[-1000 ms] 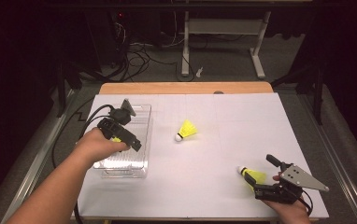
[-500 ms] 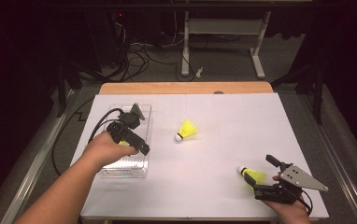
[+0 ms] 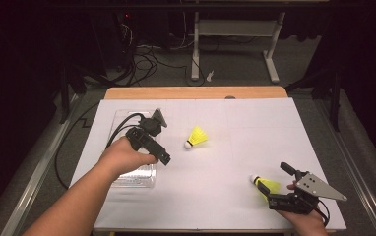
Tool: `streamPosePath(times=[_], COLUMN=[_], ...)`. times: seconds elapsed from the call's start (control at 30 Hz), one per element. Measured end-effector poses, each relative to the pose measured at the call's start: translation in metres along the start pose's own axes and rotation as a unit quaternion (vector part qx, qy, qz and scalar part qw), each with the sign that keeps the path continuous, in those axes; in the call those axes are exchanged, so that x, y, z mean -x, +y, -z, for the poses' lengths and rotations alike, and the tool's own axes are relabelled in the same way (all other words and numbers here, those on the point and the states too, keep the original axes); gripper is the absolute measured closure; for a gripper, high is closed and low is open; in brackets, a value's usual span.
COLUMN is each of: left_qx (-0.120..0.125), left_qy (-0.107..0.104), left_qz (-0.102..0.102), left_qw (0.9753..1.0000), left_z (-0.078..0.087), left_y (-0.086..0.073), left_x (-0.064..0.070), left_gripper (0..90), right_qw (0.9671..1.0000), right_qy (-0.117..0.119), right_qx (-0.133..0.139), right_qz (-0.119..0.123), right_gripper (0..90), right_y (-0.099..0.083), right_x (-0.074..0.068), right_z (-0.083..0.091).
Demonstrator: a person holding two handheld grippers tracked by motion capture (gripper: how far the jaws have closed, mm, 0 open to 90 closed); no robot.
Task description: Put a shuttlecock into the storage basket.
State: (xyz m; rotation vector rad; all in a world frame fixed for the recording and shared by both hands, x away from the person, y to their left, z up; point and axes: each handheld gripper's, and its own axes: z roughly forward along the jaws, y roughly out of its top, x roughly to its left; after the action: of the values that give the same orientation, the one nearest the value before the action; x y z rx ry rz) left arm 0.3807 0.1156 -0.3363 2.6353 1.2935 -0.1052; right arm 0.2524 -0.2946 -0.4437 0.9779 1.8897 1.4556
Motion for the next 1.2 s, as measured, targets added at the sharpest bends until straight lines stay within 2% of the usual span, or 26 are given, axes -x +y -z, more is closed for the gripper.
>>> streamPosePath(times=[0.33, 0.67, 1.2], left_qx=[0.007, -0.002, 0.009], left_qy=[-0.002, -0.002, -0.027], left_qz=[-0.019, -0.04, -0.048], left_qw=[0.9998, 0.9992, 0.9984], left_z=[-0.002, -0.01, -0.03], left_y=[0.014, 0.027, 0.045], left_x=[0.015, 0.03, 0.034], left_gripper=[0.6, 0.6, 0.7], right_qw=[1.0, 1.0, 1.0], right_qy=[0.002, 0.0, 0.001], right_qx=[-0.001, 0.002, 0.003], right_qz=[0.005, 0.003, 0.001], right_gripper=[2.0, 2.0, 2.0], right_y=[0.001, 0.001, 0.001], right_x=[-0.001, -0.001, -0.001], right_z=[-0.001, 0.001, 0.003])
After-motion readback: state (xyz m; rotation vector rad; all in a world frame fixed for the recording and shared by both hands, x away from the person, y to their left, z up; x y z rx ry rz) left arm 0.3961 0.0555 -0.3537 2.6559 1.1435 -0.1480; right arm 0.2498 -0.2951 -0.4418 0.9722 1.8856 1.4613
